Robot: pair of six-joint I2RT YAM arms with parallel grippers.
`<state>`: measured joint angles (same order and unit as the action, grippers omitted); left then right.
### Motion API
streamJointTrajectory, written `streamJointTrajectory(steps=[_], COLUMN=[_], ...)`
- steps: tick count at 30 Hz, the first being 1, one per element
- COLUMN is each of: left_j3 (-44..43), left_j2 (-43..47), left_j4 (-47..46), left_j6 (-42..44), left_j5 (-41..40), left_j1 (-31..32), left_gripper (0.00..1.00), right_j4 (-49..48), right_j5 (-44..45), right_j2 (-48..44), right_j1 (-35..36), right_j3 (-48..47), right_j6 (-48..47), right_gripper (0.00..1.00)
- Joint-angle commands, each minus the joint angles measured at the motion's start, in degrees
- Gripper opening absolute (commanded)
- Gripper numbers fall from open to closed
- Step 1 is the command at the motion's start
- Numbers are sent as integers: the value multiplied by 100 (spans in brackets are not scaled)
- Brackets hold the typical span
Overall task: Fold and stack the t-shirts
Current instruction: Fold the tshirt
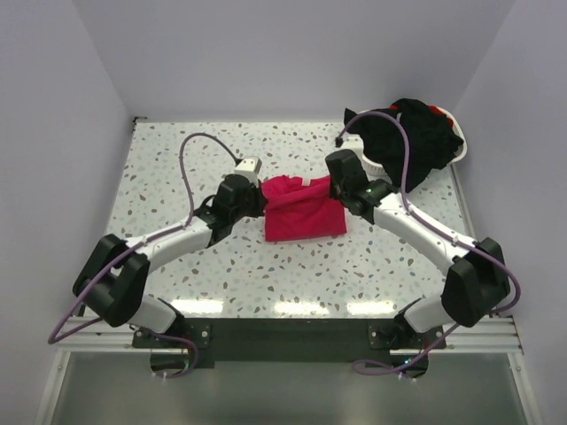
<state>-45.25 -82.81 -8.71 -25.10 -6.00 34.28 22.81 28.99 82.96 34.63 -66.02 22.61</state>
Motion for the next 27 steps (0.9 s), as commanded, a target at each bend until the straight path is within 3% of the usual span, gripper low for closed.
streamJointTrajectory(steps=[1, 18, 19, 20, 21, 22, 23, 25, 27], left_j3=[-440, -1767, -1802, -1846, -1934, -1978, -2031, -2093, -2014], left_j2=[-314, -2054, -2090, -2143, -2161, -2152, -2117, -2012, -1775], left_j4=[-421, -289, -289, -280, -263, -245, -158, -131, -140], left_j6=[207, 260, 217, 208, 190, 199, 207, 251, 260], left_j5=[327, 926, 908, 890, 820, 759, 619, 426, 197], left_j1=[-229, -941, -967, -1011, -1029, -1038, -1046, -1046, -1046], left_gripper=[0, 0, 6, 24, 35, 46, 61, 70, 80], right_j4=[-242, -136, -110, -84, -49, 47, 92, 284, 373], right_j5=[-60, -394, -403, -447, -473, -482, -517, -535, -631], right_j2=[246, 2215, 2407, 2505, 2602, 2803, 2883, 3050, 3112], right_j1=[-185, -791, -800, -826, -853, -870, -879, -871, -879], right_j3=[-455, -1879, -2062, -2177, -2300, -2597, -2748, -3221, -3417], right_j6=[-275, -556, -573, -591, -617, -644, -705, -767, -828], right_gripper=[0, 0, 0, 2, 11, 33, 46, 66, 72])
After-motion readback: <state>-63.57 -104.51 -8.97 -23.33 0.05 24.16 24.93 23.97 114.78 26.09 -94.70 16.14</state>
